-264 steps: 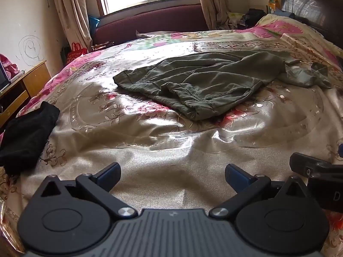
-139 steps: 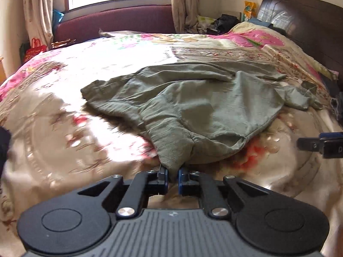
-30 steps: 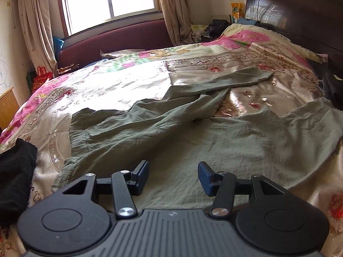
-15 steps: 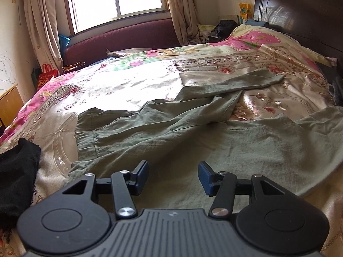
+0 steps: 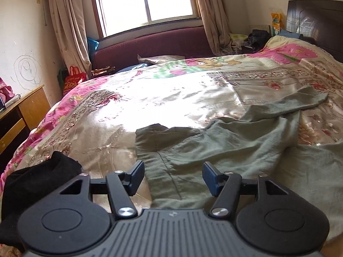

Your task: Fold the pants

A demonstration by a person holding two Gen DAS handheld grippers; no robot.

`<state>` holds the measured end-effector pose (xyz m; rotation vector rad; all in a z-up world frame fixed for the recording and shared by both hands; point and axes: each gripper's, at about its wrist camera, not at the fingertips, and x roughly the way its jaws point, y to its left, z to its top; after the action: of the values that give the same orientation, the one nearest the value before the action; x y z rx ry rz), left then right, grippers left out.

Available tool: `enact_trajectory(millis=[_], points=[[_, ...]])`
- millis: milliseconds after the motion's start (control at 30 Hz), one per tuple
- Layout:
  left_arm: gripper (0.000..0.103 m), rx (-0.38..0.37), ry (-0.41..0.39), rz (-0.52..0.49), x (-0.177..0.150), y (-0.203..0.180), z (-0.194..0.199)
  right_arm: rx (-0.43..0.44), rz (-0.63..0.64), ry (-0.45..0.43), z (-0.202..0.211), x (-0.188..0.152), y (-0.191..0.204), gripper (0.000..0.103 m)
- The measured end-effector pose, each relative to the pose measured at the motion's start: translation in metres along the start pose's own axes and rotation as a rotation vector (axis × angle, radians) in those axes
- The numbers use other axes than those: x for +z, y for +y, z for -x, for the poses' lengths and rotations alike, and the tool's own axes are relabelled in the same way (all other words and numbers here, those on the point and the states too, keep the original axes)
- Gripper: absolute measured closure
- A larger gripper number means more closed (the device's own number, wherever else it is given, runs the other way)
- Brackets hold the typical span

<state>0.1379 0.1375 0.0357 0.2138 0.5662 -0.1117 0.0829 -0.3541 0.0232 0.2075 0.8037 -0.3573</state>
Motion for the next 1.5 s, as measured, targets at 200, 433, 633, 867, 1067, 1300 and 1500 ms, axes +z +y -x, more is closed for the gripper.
enact_trajectory(millis=[200,433,633,867,1067,1300,1500], points=[[0.024,-0.015,0.064,-0.093,0.039,0.030,-0.077,0.225,0.275,0.029,-0.065,0.029,0.121,0.057],[0.025,-0.102,0.130,-0.292,0.067,0.027,-0.137,0.447,0.825,0.067,-0.112,0.055,0.243,0.050],[0.032,-0.181,0.195,-0.331,0.061,0.021,-0.159,0.451,1.091,0.118,-0.156,0.060,0.293,0.042],[0.031,-0.173,0.216,-0.425,0.055,0.019,-0.164,0.394,1.009,0.166,-0.178,0.068,0.290,0.095],[0.067,-0.181,0.315,-0.423,0.060,0.016,-0.191,0.347,0.935,0.146,-0.171,0.084,0.282,0.100],[0.079,-0.173,0.218,-0.413,0.074,0.016,-0.144,0.346,0.851,0.063,-0.129,0.105,0.263,0.101],[0.079,-0.225,0.085,-0.362,0.079,0.025,-0.052,0.383,0.772,-0.039,-0.041,0.106,0.217,0.101]])
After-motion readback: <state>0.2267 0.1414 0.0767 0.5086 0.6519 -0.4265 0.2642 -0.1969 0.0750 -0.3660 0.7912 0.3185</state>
